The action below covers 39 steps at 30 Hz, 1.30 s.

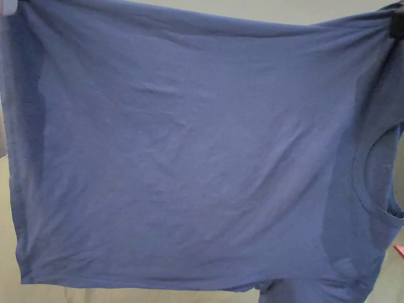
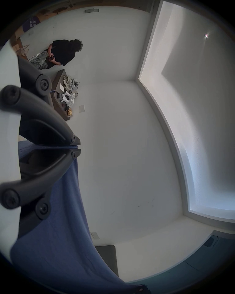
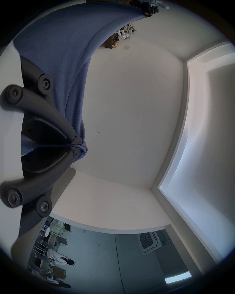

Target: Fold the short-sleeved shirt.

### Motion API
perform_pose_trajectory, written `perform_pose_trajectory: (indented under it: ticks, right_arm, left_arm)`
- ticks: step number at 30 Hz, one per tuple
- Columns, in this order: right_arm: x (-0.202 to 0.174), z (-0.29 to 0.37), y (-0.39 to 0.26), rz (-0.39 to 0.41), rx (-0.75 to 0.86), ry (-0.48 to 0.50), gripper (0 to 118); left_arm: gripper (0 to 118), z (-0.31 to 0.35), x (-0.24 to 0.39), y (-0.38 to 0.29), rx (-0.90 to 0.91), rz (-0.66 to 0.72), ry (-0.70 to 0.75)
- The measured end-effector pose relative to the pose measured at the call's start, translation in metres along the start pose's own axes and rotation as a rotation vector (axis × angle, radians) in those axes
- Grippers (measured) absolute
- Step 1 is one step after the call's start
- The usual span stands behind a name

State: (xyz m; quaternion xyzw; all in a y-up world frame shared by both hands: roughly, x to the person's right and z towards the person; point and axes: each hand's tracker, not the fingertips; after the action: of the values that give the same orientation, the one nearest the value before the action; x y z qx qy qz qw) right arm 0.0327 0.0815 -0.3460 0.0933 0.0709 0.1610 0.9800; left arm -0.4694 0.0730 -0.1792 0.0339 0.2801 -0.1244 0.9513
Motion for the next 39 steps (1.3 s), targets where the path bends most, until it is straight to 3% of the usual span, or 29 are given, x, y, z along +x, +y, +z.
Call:
perform_pose_trajectory:
  ticks: [7, 12, 15, 20, 23, 26, 30, 34, 39]
  right_arm:
    - [-0.024, -0.064, 0.001, -0.028, -0.052, 0.006, 5]
    - [-0.043, -0.116, -0.011, 0.047, -0.076, -0.010, 5]
    - [-0.062, -0.108, -0.016, 0.081, -0.094, -0.009, 5]
    - [-0.082, -0.133, -0.042, 0.039, -0.136, -0.013, 5]
    - [-0.098, -0.163, -0.068, 0.043, -0.184, -0.001, 5]
    - [-0.111, -0.184, -0.094, 0.062, -0.227, 0.009, 5]
    - [-0.124, -0.185, -0.140, 0.016, -0.290, 0.049, 4]
    - [-0.135, -0.172, -0.189, -0.001, -0.353, 0.096, 5]
    - [-0.148, -0.133, -0.259, 0.017, -0.462, 0.178, 5]
  left_arm:
    - [0, -0.070, 0.015, 0.001, -0.085, 0.040, -0.011]
    - [0, -0.119, 0.026, -0.007, -0.119, 0.034, -0.006]
    - [0, -0.143, 0.034, -0.014, -0.123, 0.049, 0.009]
    - [0, -0.189, 0.051, -0.037, -0.201, -0.044, 0.027]
    - [0, -0.209, 0.062, -0.058, -0.218, -0.028, 0.041]
    - [0, -0.220, 0.071, -0.085, -0.239, -0.040, 0.042]
    - [0, -0.215, 0.075, -0.132, -0.250, -0.014, 0.025]
    - [0, -0.197, 0.083, -0.188, -0.296, -0.107, -0.015]
    - [0, -0.140, 0.082, -0.269, -0.429, 0.004, -0.091]
